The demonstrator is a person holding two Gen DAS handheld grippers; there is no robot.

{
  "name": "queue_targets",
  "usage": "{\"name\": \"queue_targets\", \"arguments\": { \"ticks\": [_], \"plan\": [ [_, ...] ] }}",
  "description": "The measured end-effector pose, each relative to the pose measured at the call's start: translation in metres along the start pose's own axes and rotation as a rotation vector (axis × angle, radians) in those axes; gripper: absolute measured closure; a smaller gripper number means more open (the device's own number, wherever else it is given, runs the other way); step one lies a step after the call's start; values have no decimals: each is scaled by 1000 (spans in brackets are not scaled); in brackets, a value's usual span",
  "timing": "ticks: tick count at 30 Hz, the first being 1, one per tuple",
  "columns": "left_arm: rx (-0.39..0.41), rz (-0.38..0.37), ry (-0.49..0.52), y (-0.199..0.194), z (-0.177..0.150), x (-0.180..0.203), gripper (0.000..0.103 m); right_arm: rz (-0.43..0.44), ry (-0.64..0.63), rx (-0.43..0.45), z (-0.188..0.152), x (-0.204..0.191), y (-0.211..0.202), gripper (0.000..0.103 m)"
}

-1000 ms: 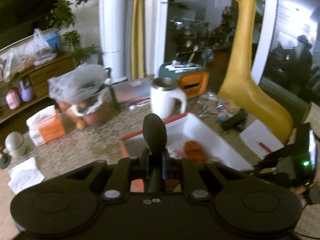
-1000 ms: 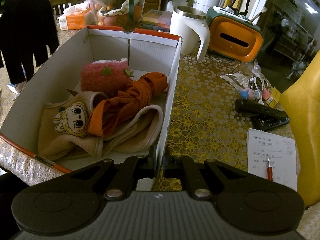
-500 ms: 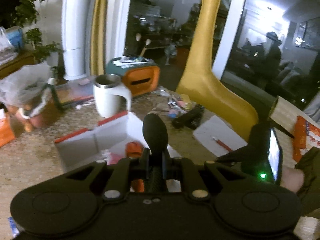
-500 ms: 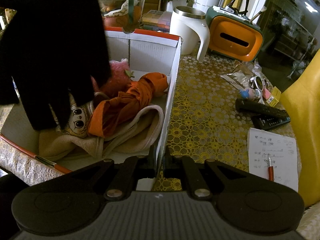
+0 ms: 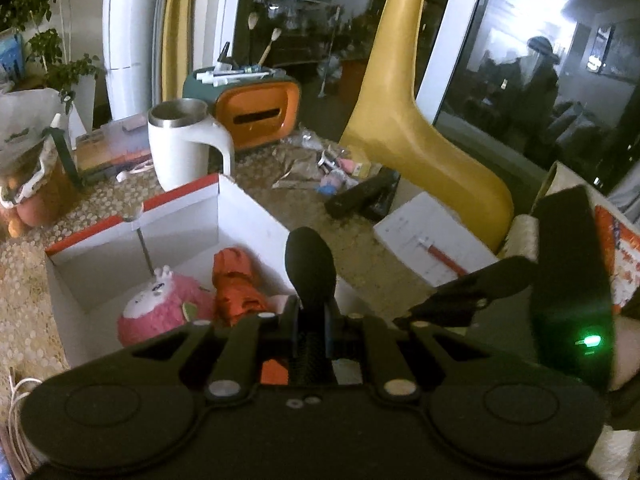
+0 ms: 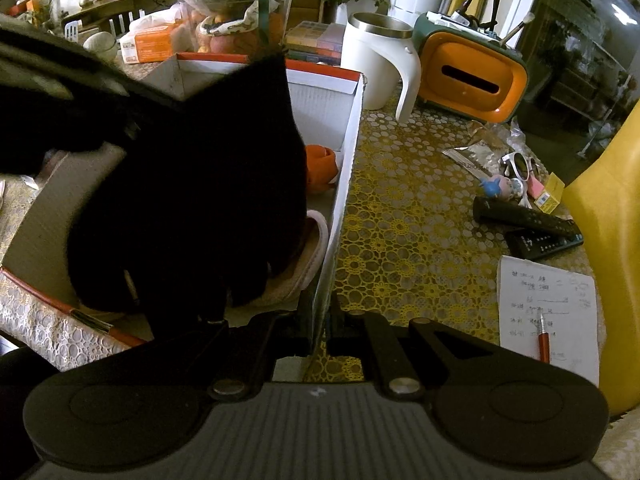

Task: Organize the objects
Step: 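Lower the black cloth into the box and open the left gripper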

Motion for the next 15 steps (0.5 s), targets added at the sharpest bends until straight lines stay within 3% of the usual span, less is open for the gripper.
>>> {"name": "queue_targets", "arguments": {
  "ticks": [15],
  "plan": [
    [-140,88,-7,52,-13,-21,94,-5,-6,0,0,-1,0,97]
  ]
}}
Point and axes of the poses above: each gripper's, at about its wrist camera, not at the fingertips, and y roughly the way its jaws point, x to its right, z to its top, the point moved 1 cm from there along y, roughly the way its jaws point, and after that the axes turned 9 degrees about -x, right-handed, at the moved point
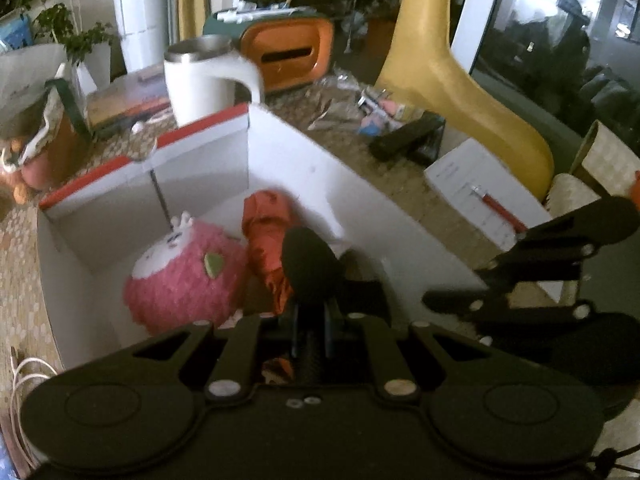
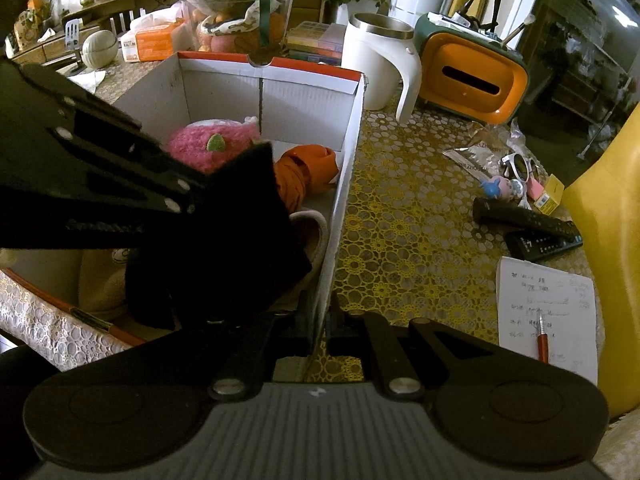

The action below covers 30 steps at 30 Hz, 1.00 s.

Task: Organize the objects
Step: 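Lower the black cloth into the box and open the left gripper, then move the left tool back toward the braided hair tie on the table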

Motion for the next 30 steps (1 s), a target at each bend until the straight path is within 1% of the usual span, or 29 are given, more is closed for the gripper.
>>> {"name": "queue_targets", "arguments": {
  "ticks": [6,7,9,10,13,14,15,16,17,18,30],
  "plan": [
    [-25,7,12,7,-2,0,92,-1,3,-1,1,-2,0,97],
    [-28,9,14,7,-2,0,91,0,3,-1,0,0,0,97],
    [-29,8,17,6,-3,1,84,0,4,-2,0,1,0,97],
    [-28,5,19,5,-4,0,84,0,4,-2,0,1,0,97],
    [-22,1,20,0,-7,-1,78,-1,6,-2,0,1,0,97],
    [-20,-2,19,-1,-8,-1,73,-2,5,-2,0,1,0,97],
    [-16,-2,16,-3,-9,-2,64,-1,6,-2,0,2,0,97],
    [-10,-1,13,-5,-10,-2,60,0,7,-2,0,1,0,97],
    [-3,-2,12,-8,-11,-3,53,1,6,-2,0,1,0,97],
    [4,-4,10,-10,-12,-4,52,-1,4,-2,0,2,0,97],
    [73,-4,-42,-48,-26,-21,51,-5,4,-3,-1,4,2,97]
  ]
}}
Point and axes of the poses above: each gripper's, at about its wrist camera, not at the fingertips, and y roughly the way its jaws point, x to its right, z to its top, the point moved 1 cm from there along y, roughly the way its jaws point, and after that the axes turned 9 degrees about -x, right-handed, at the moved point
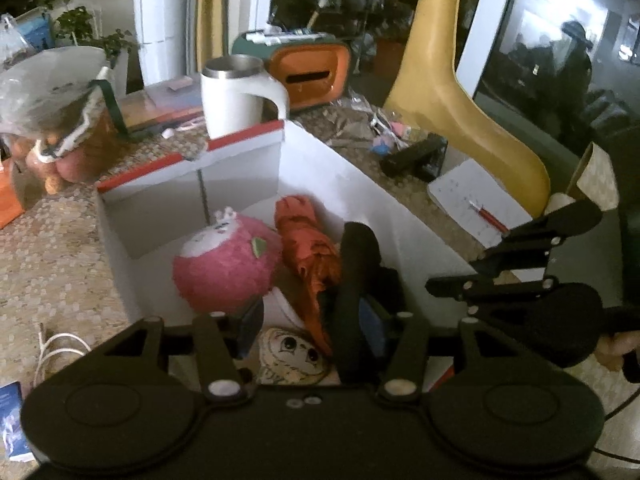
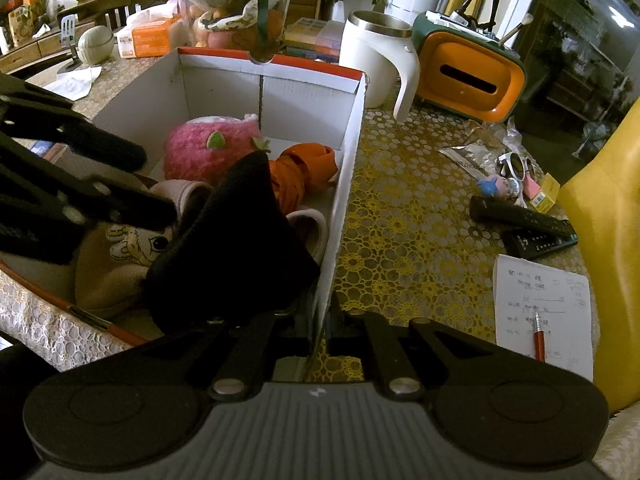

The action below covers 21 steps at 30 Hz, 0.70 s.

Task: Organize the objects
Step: 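Move the left tool back toward the braided hair tie on the table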

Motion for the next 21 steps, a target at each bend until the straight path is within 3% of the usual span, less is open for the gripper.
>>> {"name": "queue_targets", "arguments": {
  "ticks": [13,21],
  "plan": [
    [95,68,-77,-49,-18,-29,41,-4,-1,0,-1,1,-1,97],
    [107,120,-132,-69,-35,-59,40,-5,-2,-1,-3,1,-1,97]
  ]
}}
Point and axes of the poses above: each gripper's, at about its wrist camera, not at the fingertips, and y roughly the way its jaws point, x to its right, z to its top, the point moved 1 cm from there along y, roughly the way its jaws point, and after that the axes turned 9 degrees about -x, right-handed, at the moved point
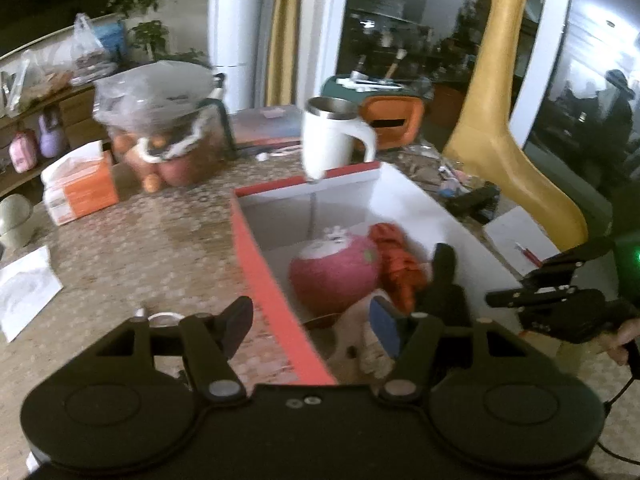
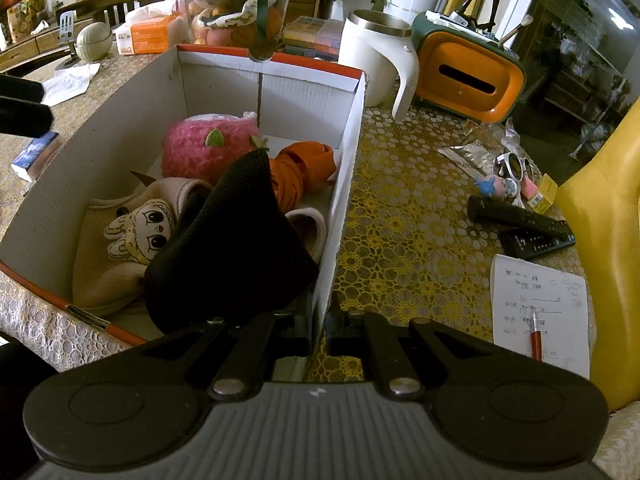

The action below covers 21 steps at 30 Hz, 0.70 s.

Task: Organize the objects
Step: 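Move the left tool back toward the braided hair tie on the table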

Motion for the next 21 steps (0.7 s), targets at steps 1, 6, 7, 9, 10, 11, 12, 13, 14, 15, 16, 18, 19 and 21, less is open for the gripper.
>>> {"name": "queue_targets", "arguments": {
  "ticks": [1,6,7,9,10,11,12,13,14,15,16,18,19,21],
  "plan": [
    [1,8,-8,-2,-1,-5,40,0,-1,0,0,0,0,97],
    [9,50,-43,-13,-7,-29,33,0,2,-1,0,0,0,97],
    [12,65,-56,-16,-9,-35,32,0,4,-1,-1,1,-1,97],
    [16,82,-77,-21,-12,-46,30,0,3,-1,-1,2,-1,97],
    [18,91,-90,-24,-15,-52,29,0,3,-1,-1,2,-1,97],
    [20,100,-101,-26,-18,-58,27,0,3,-1,-1,2,-1,97],
    [21,111,-111,-29,-20,-65,25,0,1,-1,-2,2,-1,97],
    [22,124,-124,-32,-24,-71,24,0,0,0,-2,2,-1,97],
    [24,134,-138,-34,-27,-77,22,-1,0,0,-2,2,-1,97],
    [22,142,-152,-37,-30,-83,20,-2,0,0,-2,2,-1,97],
    [21,151,-168,-39,-34,-90,20,-3,-1,0,-2,2,-1,97],
    [21,166,-194,-44,-40,-101,18,-3,0,-1,-2,2,-1,97],
    [21,174,-205,-46,-44,-107,17,-3,1,-2,-1,2,0,97],
    [17,190,-227,-50,-51,-118,15,-6,0,-4,-2,4,0,97]
  ]
}}
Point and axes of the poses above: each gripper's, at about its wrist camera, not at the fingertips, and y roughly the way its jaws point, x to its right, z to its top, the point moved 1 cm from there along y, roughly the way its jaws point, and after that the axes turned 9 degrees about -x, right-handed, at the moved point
